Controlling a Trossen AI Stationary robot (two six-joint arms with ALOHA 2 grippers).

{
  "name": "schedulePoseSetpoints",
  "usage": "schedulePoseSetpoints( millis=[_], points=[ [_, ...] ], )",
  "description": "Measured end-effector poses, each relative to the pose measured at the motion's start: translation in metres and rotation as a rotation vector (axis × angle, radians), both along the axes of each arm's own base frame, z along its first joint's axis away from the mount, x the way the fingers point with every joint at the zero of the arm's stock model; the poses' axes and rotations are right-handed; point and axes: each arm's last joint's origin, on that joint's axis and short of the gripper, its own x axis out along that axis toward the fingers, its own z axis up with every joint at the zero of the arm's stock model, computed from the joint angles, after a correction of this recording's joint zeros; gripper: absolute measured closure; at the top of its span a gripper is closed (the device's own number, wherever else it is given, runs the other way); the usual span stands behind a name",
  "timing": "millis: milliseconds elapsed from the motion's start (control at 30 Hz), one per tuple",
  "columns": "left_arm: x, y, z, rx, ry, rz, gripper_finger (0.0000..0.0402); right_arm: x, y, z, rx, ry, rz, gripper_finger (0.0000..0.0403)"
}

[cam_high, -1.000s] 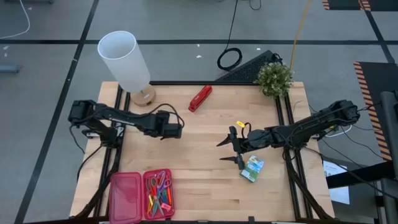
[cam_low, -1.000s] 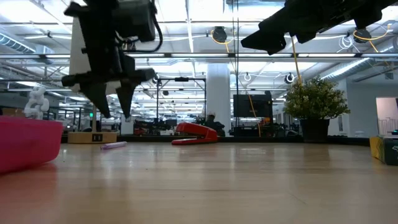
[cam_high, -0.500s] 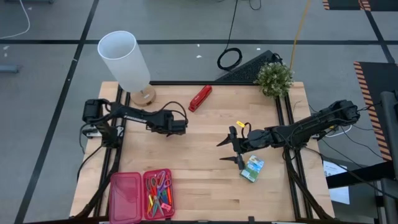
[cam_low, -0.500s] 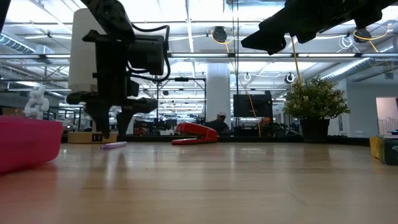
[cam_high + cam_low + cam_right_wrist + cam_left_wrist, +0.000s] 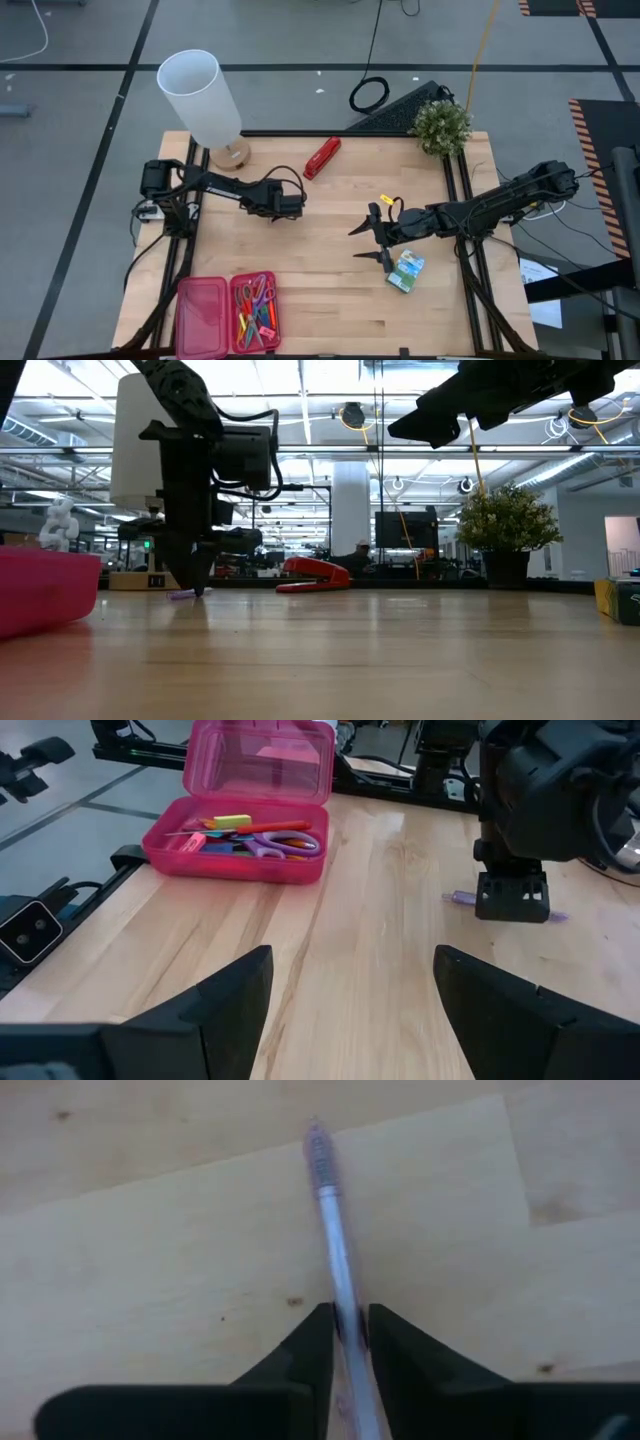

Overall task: Pack school essentials
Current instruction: Put the purple pen into the red supply box

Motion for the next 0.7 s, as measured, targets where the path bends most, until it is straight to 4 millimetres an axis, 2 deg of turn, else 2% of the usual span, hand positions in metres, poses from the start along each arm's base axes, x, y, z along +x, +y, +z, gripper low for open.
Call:
schedulePoseSetpoints(
  millis=[233, 500, 700],
  points=[
    [-0.001, 0.000, 0.000, 0.006, 0.022, -0.039, 0.0378, 0.000, 0.000, 0.000, 0.000, -0.001, 0.000, 0.0133],
    [-0.001, 0.000, 0.001, 0.000, 0.040, -0.091, 0.0365, 0.000, 0.000, 0.000, 0.000, -0.001, 0.000, 0.0133],
    [-0.004, -0.005, 0.019, -0.067, -0.008, -0.181, 0.0369, 0.000, 0.000, 0.000, 0.000, 0.000, 0.000, 0.0133]
  ],
)
